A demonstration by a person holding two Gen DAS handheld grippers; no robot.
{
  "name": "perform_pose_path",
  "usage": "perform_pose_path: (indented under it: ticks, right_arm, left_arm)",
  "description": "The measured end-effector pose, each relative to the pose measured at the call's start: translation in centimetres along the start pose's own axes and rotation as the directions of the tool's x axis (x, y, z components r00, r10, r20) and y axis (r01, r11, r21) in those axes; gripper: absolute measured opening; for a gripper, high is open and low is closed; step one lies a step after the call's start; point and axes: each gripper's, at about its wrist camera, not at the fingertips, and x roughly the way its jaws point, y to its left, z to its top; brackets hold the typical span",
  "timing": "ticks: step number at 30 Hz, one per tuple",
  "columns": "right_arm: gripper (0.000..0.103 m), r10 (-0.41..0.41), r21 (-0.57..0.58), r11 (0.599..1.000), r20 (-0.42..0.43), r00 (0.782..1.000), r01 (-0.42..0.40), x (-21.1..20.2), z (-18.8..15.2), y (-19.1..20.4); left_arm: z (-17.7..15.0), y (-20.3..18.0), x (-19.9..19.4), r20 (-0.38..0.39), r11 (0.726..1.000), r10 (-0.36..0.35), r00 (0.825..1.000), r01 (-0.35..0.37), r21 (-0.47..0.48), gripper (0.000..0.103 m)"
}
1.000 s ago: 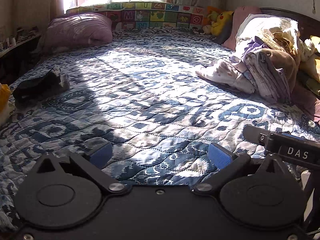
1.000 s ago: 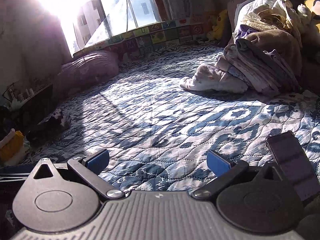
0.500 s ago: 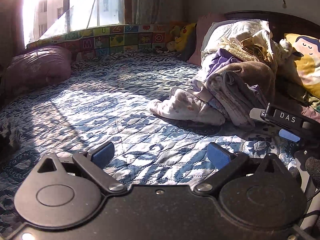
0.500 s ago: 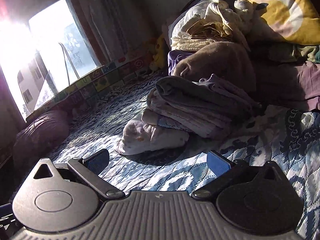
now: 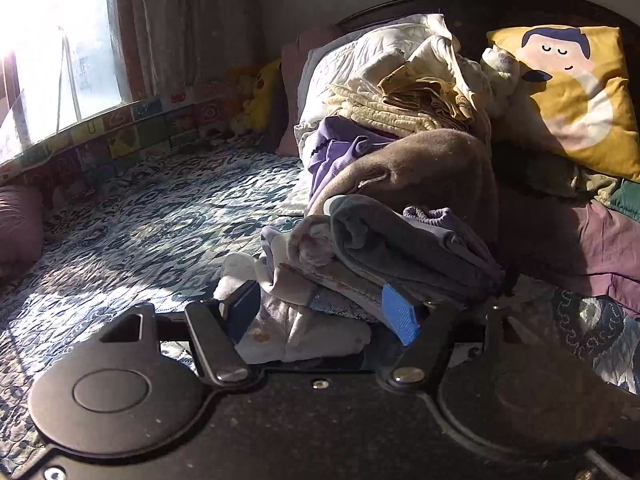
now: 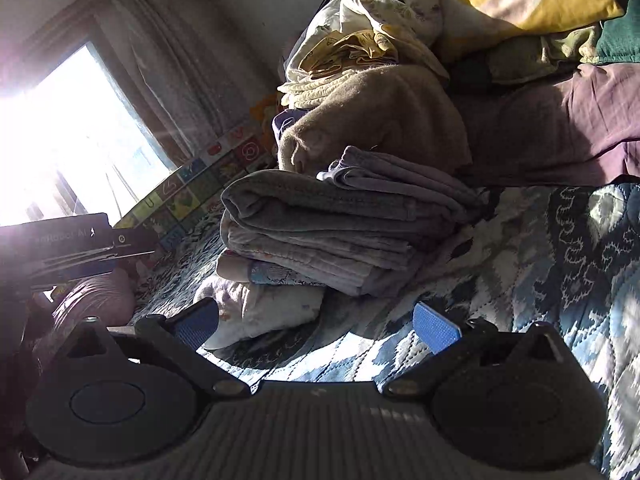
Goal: Fold clothes
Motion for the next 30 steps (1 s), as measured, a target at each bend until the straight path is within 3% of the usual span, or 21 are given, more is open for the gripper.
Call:
perform_pose_path:
  ticks: [4,13,14,15,19,26,30]
  right_arm:
    - [0.103,0.034,0.022,0.999,-0.006,0.999,-0.034,0.4,-0.1,-0.1]
    - [0.103,0.079,0.036,0.996,-0.031,0.996,-0.078,1.2,-0.6,0.2]
    - [0.103,0.08,0.037,0.996,-0.035,0.996,-0.079,1.3,-0.6,0.1]
    - [0.103,0.081,0.039,0.996,-0.038,0.996,-0.079,1.3,-0.6,0.1]
    - [0.103,0.086,0.051,0.995,-0.045,0.995,-0.084,1.5,-0.5,-0.3]
    - [0.103,0.11,0.049,0.993,-0.051,0.993,-0.108,1.4,-0.6,0.0]
    - [0.103,0.145,0.031,0.989,-0.045,0.988,-0.144,0.8,-0.7,0.6]
  left_arm:
    - [1.1,-1.3,4.7,-0.012,0.999,-0.013,1.0,0.013,0.031,0.048]
    - [3.6,-2.8,11.5,-0.052,1.0,-0.001,0.999,0.002,0.019,0.043]
    - [3.7,-3.1,12.0,-0.06,1.0,0.001,0.998,0.001,0.025,0.039]
    - [3.8,-3.3,12.6,-0.069,1.0,0.003,0.998,0.0,0.031,0.028]
    - [4.1,-2.5,10.5,-0.038,0.999,-0.048,0.998,0.047,-0.027,0.018]
    - [4.5,-1.0,6.5,0.03,0.981,-0.137,0.99,0.14,-0.134,0.015]
    - [6.8,-0.6,4.3,0.117,0.965,-0.149,0.982,0.17,-0.198,0.015]
